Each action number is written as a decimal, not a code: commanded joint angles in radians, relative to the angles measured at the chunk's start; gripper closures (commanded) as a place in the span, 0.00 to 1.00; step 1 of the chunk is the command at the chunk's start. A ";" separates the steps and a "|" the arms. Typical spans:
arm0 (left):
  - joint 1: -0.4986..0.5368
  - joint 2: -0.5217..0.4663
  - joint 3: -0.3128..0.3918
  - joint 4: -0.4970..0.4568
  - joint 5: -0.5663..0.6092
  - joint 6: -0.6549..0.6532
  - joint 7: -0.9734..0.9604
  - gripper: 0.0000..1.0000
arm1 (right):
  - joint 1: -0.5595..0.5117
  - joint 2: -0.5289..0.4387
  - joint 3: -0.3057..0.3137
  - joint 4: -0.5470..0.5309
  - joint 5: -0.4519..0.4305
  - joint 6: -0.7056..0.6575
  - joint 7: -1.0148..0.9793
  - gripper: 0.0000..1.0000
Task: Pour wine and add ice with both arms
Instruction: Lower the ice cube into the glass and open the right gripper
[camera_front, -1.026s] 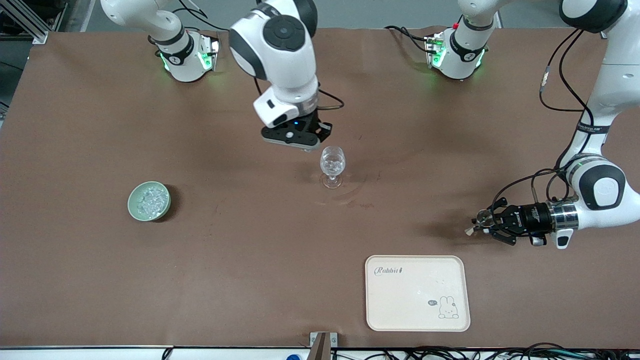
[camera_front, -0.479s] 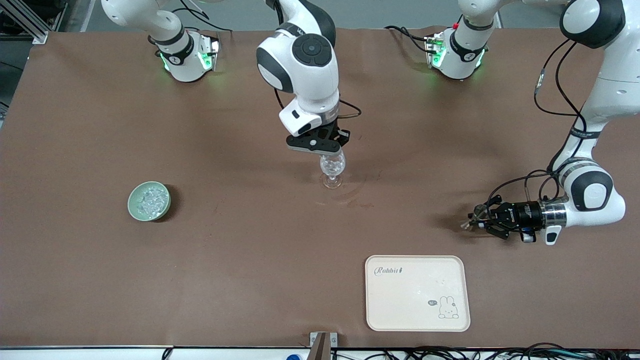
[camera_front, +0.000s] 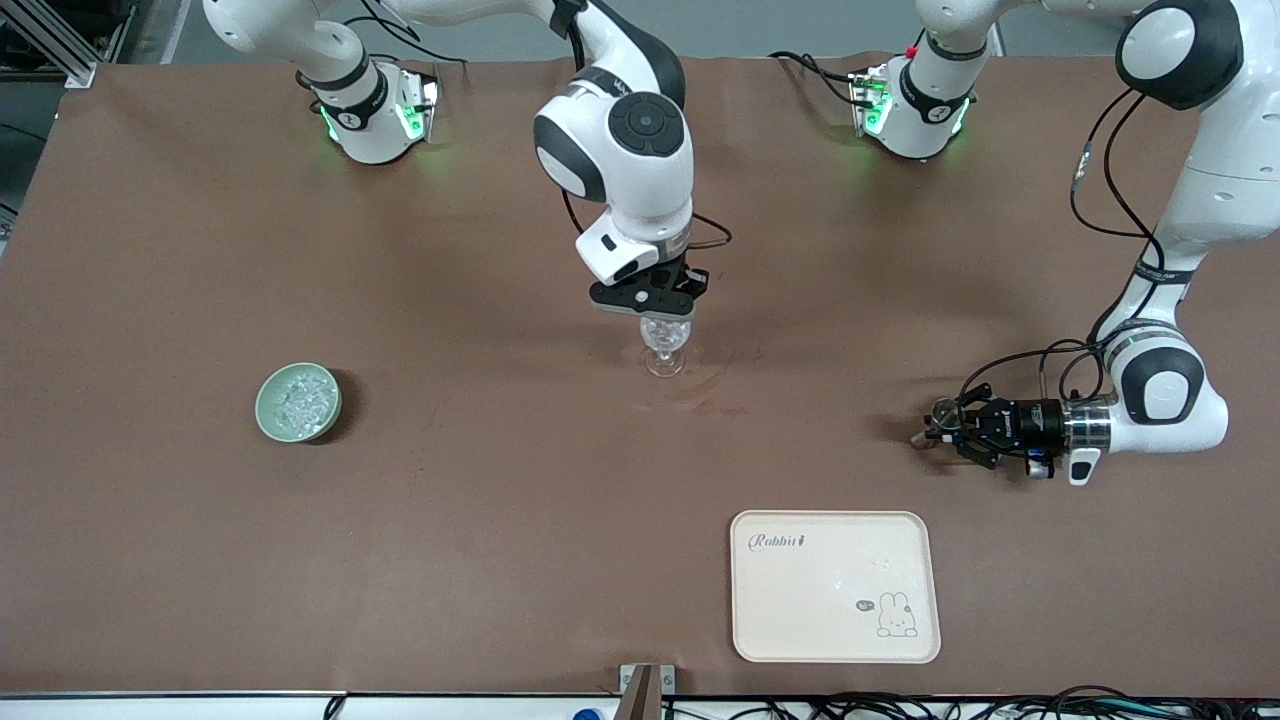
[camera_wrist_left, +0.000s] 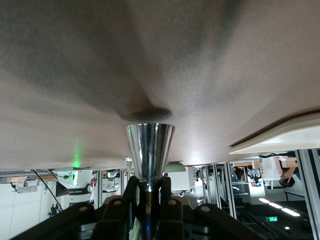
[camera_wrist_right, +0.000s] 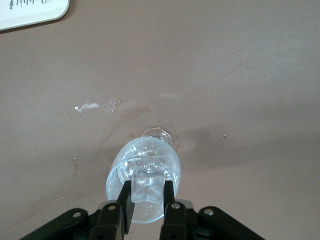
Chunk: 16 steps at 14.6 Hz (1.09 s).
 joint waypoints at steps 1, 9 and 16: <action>-0.002 0.020 0.003 0.018 0.011 -0.023 0.024 0.99 | 0.010 0.007 -0.010 0.027 -0.009 -0.009 0.004 0.28; -0.005 0.034 0.003 0.023 0.010 -0.023 0.019 0.65 | 0.007 -0.038 -0.021 0.032 -0.019 -0.025 -0.003 0.14; -0.005 0.026 0.003 0.023 0.013 -0.023 0.014 0.54 | -0.322 -0.236 -0.041 0.006 -0.044 -0.216 -0.346 0.08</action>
